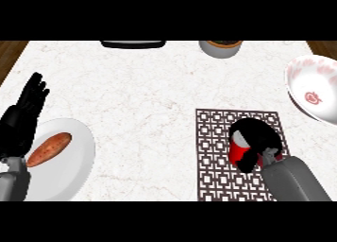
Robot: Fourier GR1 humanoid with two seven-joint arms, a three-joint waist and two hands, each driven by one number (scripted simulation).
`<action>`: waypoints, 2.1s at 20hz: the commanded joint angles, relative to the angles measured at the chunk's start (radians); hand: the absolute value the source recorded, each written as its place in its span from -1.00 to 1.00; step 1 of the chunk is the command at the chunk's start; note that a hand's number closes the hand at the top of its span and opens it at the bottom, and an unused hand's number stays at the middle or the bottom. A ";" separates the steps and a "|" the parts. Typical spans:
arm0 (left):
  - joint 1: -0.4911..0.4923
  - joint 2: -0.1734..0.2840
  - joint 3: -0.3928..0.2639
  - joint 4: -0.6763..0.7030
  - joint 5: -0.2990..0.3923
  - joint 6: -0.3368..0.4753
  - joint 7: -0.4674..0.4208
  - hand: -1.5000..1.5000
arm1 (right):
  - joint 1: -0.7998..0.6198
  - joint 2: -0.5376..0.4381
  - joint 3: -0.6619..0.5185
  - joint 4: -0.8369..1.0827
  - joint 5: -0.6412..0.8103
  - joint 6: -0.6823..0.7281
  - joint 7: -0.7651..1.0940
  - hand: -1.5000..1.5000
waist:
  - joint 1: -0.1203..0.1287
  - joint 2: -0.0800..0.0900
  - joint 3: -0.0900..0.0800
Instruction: Pick the can from the placemat and place it in the bowl
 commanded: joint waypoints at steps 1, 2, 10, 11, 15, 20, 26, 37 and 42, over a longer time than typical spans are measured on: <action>-0.002 -0.022 -0.004 -0.020 -0.024 0.000 0.011 0.00 | -0.005 0.055 0.000 0.071 0.050 -0.040 -0.019 1.00 | 0.000 0.009 0.008; -0.058 -0.006 0.010 0.020 -0.017 0.003 0.039 0.00 | -0.025 0.008 -0.027 0.153 0.067 -0.124 -0.120 1.00 | 0.001 0.010 0.008; -0.055 -0.017 -0.015 0.035 -0.020 -0.019 -0.014 0.00 | -0.347 0.081 -0.311 0.422 0.105 -0.326 0.291 1.00 | 0.050 0.033 0.009; -0.044 -0.067 -0.061 0.009 -0.048 0.015 -0.008 0.00 | -0.406 0.044 -0.341 0.466 0.106 -0.323 0.301 1.00 | 0.060 0.034 0.010; 0.007 -0.017 -0.007 0.009 -0.011 -0.037 -0.057 0.00 | -0.521 0.074 -0.316 0.637 0.206 -0.481 0.326 1.00 | 0.055 0.024 0.009; -0.016 -0.019 0.009 0.047 -0.030 -0.008 -0.040 0.00 | -0.603 0.035 -0.267 0.556 0.316 -0.543 0.440 1.00 | 0.017 0.012 0.007; -0.035 -0.016 0.021 0.065 -0.023 -0.011 -0.024 0.00 | -0.711 -0.034 -0.267 0.462 0.421 -0.636 0.560 1.00 | -0.001 0.008 0.007; -0.004 -0.031 0.020 0.023 -0.036 -0.019 -0.013 0.00 | -0.641 -0.145 -0.418 0.378 0.347 -0.678 0.494 1.00 | 0.000 0.009 0.008; 0.007 -0.075 -0.018 -0.002 -0.064 0.000 -0.017 0.00 | -0.594 -0.184 -0.491 0.513 0.279 -0.803 0.324 1.00 | 0.007 0.012 0.008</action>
